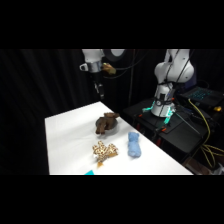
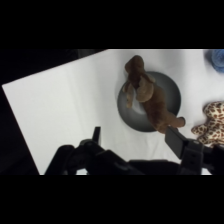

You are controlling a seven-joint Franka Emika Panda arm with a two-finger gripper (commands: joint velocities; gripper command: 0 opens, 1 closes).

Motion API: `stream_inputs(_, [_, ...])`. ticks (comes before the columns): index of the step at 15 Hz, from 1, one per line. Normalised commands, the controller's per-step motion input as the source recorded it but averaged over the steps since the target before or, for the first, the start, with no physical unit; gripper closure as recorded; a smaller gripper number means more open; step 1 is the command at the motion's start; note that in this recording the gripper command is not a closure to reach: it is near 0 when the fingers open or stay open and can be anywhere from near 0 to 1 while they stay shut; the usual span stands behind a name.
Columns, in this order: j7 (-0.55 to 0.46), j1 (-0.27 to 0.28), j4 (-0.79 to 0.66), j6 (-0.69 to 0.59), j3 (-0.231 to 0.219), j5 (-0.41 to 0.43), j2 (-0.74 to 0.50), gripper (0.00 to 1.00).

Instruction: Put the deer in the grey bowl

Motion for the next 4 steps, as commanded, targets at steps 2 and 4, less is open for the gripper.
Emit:
stream_inputs(2, [-0.21,-0.042,0.14,-0.36,0.018,0.170,-0.44,0.00])
stream_inputs(4, [-0.16,-0.025,0.14,-0.21,0.020,0.149,-0.27,0.00])
